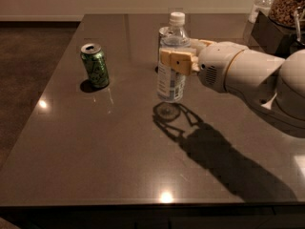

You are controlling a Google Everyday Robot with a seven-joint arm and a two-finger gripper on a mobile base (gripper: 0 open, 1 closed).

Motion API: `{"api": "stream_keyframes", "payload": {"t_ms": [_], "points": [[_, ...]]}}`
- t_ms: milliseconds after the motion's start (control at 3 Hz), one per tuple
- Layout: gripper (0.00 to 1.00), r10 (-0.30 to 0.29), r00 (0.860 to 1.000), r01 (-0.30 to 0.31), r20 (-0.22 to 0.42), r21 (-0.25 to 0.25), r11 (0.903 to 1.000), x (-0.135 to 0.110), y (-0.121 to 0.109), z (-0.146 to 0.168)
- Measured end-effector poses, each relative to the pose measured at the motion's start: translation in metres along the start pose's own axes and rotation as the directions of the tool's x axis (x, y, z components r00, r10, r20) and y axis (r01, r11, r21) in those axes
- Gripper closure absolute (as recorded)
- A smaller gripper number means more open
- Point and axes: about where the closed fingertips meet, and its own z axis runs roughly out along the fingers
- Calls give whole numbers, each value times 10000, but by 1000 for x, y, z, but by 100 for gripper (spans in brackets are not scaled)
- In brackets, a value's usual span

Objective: Place blue plastic bottle upright

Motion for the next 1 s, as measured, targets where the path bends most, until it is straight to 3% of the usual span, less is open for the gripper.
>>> {"api": "stream_keyframes", "payload": {"t_ms": [333,1000], "points": [[100,-364,9980,350,509,276,9990,1,-4,0],[100,-183,9926,136,1201,397,9991,14,-15,-2]]}}
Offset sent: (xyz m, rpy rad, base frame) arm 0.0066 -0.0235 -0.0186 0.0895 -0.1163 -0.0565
